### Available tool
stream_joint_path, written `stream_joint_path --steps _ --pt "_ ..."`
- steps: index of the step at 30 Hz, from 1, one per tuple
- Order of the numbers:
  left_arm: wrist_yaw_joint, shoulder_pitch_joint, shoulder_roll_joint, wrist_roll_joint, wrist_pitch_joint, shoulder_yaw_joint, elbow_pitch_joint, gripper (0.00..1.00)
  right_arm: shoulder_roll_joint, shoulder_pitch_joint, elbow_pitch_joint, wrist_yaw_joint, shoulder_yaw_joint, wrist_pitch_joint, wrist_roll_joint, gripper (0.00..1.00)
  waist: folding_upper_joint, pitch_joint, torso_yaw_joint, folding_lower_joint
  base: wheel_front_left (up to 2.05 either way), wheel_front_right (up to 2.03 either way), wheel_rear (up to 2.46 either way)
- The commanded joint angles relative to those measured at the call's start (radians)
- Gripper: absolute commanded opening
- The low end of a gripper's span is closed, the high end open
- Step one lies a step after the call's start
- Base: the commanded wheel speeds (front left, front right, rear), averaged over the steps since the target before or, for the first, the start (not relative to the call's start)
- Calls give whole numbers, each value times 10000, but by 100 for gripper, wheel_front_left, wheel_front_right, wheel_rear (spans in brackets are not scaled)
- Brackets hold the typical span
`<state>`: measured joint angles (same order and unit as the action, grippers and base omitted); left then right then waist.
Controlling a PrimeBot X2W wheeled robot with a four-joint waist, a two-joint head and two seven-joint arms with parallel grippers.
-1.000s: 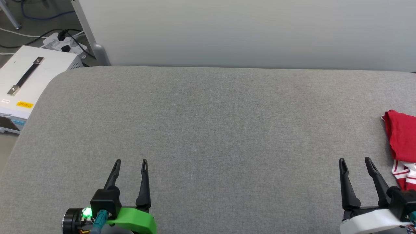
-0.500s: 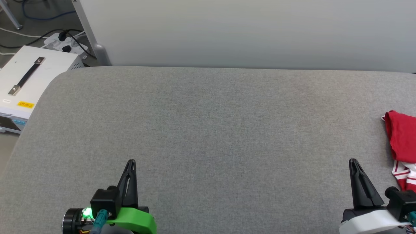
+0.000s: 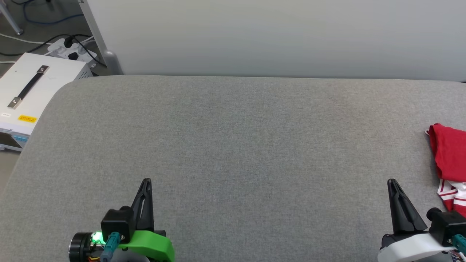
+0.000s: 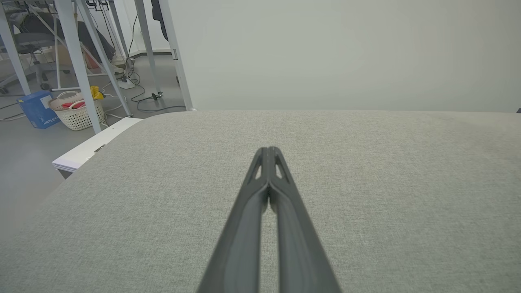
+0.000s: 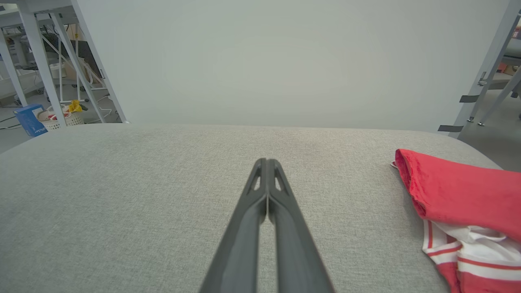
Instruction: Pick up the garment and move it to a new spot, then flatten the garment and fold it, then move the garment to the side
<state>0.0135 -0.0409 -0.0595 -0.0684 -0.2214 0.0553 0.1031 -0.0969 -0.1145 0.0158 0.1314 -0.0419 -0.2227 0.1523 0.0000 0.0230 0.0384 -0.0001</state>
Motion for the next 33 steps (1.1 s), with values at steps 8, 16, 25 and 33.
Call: stream_joint_path --steps 8,16,25,33 --pt "-21 81 19 137 204 -84 -127 0 66 231 -33 -2 50 209 -193 0 0 -18 -30 1 0 0 0" --pt "-30 107 25 181 364 -122 -199 0 98 303 -43 -2 79 369 -298 0 0 -35 -58 1 0 0 0" --pt "-41 140 33 235 564 -168 -289 0 138 394 -56 -3 116 570 -431 0 0 -56 -93 1 0 0 0" --pt "-51 167 39 280 729 -207 -363 0 171 469 -66 -3 146 736 -540 0 0 -74 -122 1 0 0 0"
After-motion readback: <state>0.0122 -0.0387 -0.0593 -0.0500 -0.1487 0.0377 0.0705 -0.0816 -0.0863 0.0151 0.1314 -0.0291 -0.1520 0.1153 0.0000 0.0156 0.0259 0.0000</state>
